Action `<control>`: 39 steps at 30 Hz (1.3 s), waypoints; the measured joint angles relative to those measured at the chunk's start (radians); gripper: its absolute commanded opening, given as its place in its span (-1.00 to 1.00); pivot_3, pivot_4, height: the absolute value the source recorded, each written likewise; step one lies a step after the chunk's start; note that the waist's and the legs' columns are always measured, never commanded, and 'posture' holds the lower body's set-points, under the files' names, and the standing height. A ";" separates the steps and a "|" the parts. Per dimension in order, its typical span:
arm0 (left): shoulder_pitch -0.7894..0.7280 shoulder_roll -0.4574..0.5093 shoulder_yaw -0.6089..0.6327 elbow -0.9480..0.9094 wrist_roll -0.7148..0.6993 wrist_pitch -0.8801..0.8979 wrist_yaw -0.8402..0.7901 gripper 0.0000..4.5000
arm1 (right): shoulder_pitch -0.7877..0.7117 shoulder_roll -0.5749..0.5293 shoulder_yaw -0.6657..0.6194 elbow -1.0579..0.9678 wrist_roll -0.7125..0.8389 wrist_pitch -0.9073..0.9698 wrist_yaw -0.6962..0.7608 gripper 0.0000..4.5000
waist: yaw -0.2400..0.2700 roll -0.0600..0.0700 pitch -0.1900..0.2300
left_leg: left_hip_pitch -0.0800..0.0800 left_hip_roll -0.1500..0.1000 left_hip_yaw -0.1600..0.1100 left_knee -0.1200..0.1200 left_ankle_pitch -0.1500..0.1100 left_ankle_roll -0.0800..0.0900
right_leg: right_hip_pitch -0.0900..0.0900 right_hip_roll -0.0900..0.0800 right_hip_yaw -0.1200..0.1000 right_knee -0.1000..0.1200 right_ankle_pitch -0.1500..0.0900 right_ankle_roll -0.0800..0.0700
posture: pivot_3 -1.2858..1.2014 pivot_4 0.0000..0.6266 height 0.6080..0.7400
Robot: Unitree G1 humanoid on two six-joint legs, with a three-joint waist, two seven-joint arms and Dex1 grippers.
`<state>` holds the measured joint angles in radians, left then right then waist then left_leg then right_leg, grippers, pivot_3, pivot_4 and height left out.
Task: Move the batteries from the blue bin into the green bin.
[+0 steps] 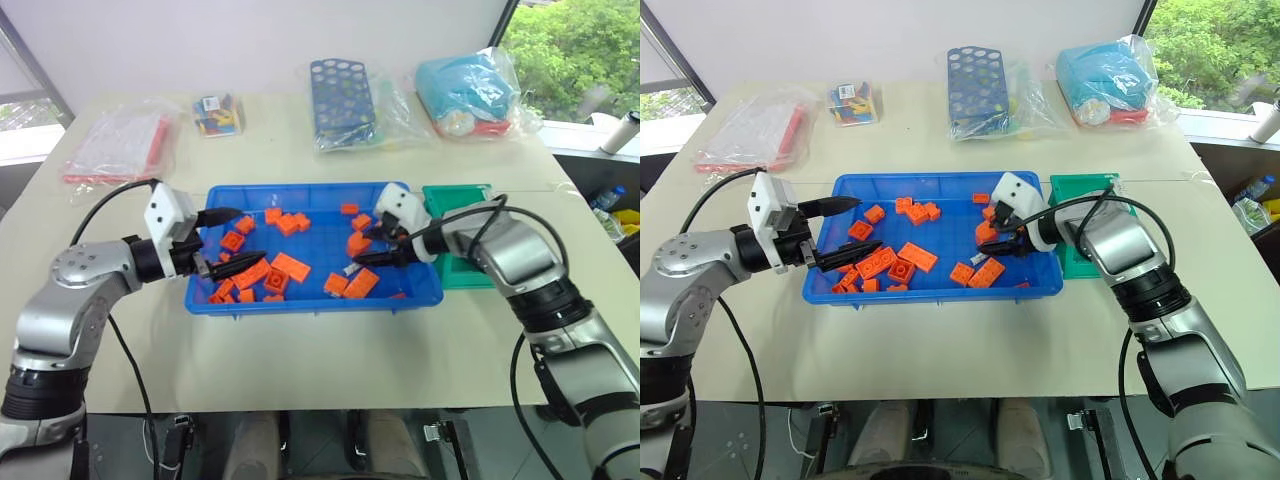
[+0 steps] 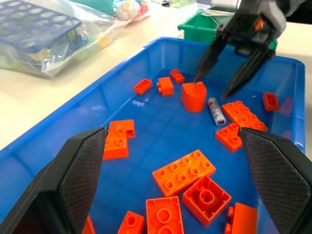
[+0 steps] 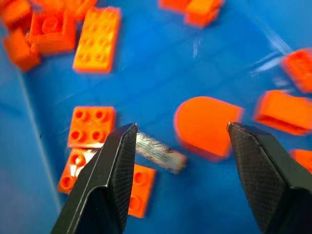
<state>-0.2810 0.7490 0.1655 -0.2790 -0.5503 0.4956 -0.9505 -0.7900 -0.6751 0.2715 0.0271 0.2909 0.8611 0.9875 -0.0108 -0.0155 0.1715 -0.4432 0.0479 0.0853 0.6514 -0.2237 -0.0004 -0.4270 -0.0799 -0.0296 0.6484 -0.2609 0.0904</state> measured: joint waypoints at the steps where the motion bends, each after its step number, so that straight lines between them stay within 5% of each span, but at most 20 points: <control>1: 0.002 0.003 0.005 0.000 -0.002 0.001 0.000 1.00 | -0.005 -0.011 -0.033 -0.026 0.029 0.034 0.008 0.34 | 0.000 0.000 0.000 | 0.000 0.000 0.000 0.000 0.000 0.000 | 0.000 0.000 0.000 0.000 0.000 0.000 | 0.03 -0.52 0.96; 11: -0.046 0.011 -0.001 0.024 -0.004 0.000 -0.006 1.00 | 0.056 -0.103 0.020 -0.194 0.060 0.034 0.106 0.34 | -0.002 -0.001 0.000 | 0.000 0.000 -0.001 0.000 0.000 0.000 | 0.000 0.000 0.000 0.000 0.000 0.000 | 0.03 -0.52 0.96; 17: -0.069 0.008 -0.036 0.031 -0.003 -0.001 -0.028 1.00 | 0.028 -0.032 0.130 -0.036 -0.054 -0.067 0.093 0.34 | -0.002 -0.001 0.000 | 0.000 0.000 0.001 0.000 0.000 0.000 | 0.000 0.000 0.000 0.000 0.000 0.000 | 0.03 -0.52 0.96; 31: 0.014 0.013 -0.061 -0.051 -0.022 0.023 -0.052 1.00 | -0.026 0.071 0.160 0.201 -0.179 -0.203 0.104 0.34 | -0.001 -0.001 0.000 | 0.000 0.000 0.001 0.000 0.000 0.000 | 0.000 0.000 0.000 0.000 0.000 0.000 | 0.03 -0.52 0.96; 34: 0.011 0.013 -0.062 -0.051 -0.026 0.023 -0.050 1.00 | -0.026 0.074 0.167 0.212 -0.200 -0.225 0.117 -0.04 | -0.002 -0.001 0.000 | 0.000 0.000 0.001 0.000 0.000 0.000 | 0.000 0.000 0.000 0.000 0.000 0.000 | 0.03 -0.52 0.96; 38: 0.007 0.012 -0.062 -0.049 -0.026 0.023 -0.050 1.00 | -0.023 0.076 0.172 0.208 -0.211 -0.233 0.124 -0.96 | -0.001 -0.001 0.000 | 0.000 0.000 0.001 0.000 0.000 0.000 | 0.000 0.000 0.000 0.001 0.000 0.000 | 0.03 -0.52 0.96; 39: 0.004 0.012 -0.063 -0.047 -0.026 0.023 -0.050 1.00 | -0.022 0.078 0.172 0.207 -0.211 -0.233 0.125 -0.99 | -0.001 -0.001 0.000 | 0.000 0.000 0.001 0.001 0.000 0.000 | 0.000 0.000 0.000 0.001 0.000 0.000 | 0.03 -0.52 0.96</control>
<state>-0.2768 0.7615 0.1028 -0.3259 -0.5764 0.5181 -1.0003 -0.8121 -0.5972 0.4436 0.2341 0.0799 0.6280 1.1127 -0.0118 -0.0161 0.1711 -0.4429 0.0476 0.0858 0.6519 -0.2236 -0.0005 -0.4268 -0.0794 -0.0298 0.6490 -0.2608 0.0905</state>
